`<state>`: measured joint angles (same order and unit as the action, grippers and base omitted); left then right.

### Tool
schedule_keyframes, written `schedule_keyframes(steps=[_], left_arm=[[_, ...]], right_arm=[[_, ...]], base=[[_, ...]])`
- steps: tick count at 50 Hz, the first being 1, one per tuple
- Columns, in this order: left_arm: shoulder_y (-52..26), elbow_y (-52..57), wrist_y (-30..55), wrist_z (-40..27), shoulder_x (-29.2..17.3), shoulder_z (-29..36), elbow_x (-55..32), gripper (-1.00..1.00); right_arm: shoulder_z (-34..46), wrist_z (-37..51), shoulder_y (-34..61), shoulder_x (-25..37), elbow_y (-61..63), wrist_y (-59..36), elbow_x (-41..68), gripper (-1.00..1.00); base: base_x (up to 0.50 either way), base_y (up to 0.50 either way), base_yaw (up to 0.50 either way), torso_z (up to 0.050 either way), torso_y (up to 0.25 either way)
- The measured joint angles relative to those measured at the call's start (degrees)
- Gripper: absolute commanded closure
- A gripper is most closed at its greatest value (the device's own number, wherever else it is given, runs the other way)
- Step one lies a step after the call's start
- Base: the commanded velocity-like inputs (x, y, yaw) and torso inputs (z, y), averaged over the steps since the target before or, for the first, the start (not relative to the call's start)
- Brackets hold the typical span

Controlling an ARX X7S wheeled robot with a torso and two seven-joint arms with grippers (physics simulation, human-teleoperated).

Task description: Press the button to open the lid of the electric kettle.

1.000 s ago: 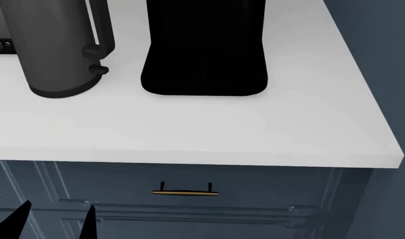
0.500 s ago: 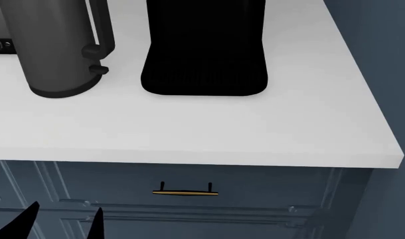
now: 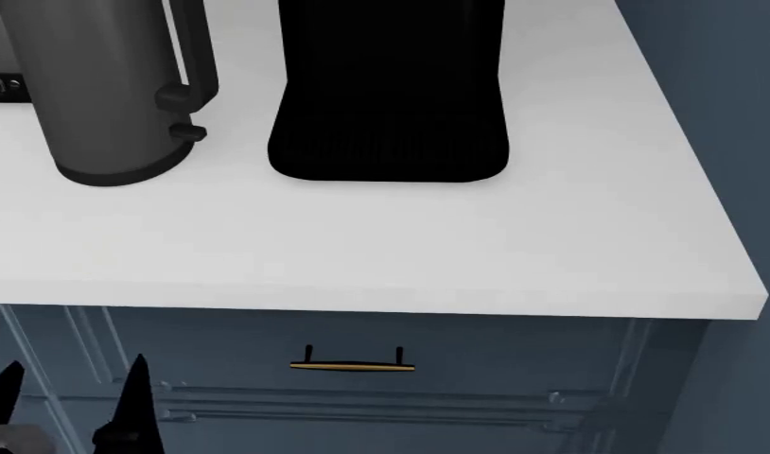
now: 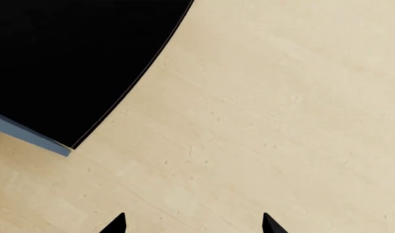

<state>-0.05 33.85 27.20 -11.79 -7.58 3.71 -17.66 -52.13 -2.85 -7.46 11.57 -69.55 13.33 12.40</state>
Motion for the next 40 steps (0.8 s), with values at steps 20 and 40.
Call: schedule_keyframes(steps=[20,40], left_arm=[[-14.2,17.6,30.5,-10.7,-3.0,-5.3,-12.9,-1.00],[-14.1,19.6,33.3,-12.1,-3.3,-7.0,-16.7,-1.00]], right_arm=[[-13.9,-5.2,2.6,2.2,-4.7,-13.8,-7.7,-1.00],[-19.0,-6.4,3.2,2.4,-5.3,-15.6,-10.9,-1.00]], base=[[0.00,0.00,0.00,0.000,0.000],[0.00,0.00,0.00,0.000,0.000]])
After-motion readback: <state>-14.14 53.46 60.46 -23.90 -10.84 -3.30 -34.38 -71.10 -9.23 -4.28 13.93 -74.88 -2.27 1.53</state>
